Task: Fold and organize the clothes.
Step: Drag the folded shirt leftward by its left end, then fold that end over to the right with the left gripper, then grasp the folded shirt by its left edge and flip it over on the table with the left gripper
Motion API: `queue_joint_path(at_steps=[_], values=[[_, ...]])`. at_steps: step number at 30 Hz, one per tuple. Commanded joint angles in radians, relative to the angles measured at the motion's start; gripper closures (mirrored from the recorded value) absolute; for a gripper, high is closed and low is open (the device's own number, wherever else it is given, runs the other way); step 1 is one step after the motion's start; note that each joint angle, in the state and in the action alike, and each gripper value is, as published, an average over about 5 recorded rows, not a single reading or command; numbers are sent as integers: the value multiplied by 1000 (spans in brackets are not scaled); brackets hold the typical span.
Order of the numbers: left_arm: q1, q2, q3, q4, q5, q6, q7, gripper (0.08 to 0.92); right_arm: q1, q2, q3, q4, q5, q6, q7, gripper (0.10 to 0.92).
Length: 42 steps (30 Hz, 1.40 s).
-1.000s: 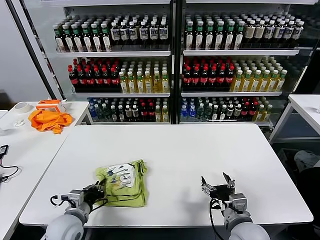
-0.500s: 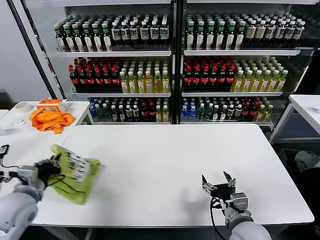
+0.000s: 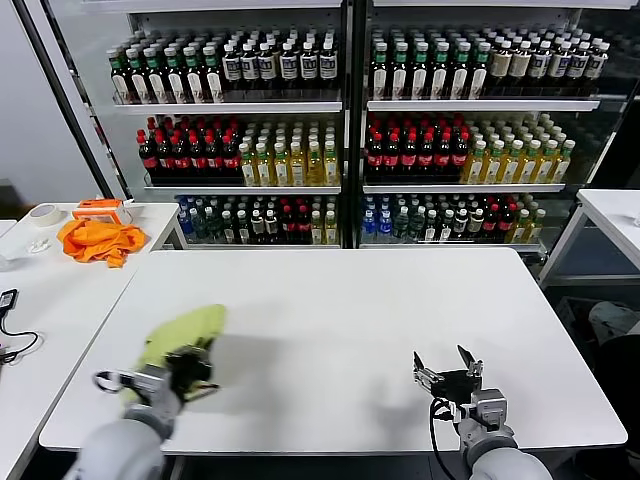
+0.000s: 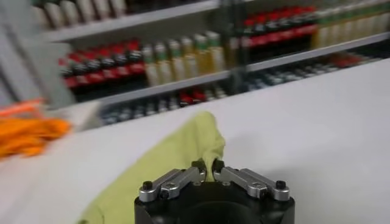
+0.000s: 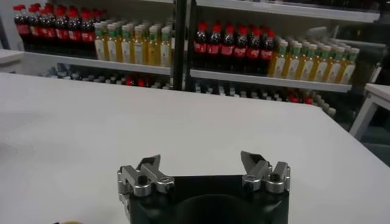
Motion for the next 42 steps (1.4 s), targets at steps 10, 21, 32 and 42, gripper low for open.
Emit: queue_joint_path(at_steps=[10, 21, 32, 42], values=[[-128, -153, 234, -13, -6, -29, -4, 820, 22, 3, -9, 1, -2, -9, 0, 203], [-104, 18, -3, -65, -39, -93, 5, 500, 196, 53, -208, -86, 77, -10, -31, 203], [-6, 64, -143, -53, -26, -116, -10, 202, 400, 165, -466, -300, 245, -32, -37, 203], [-2, 45, -132, -41, -6, -125, -10, 177, 432, 186, -512, -390, 273, -35, -20, 203]])
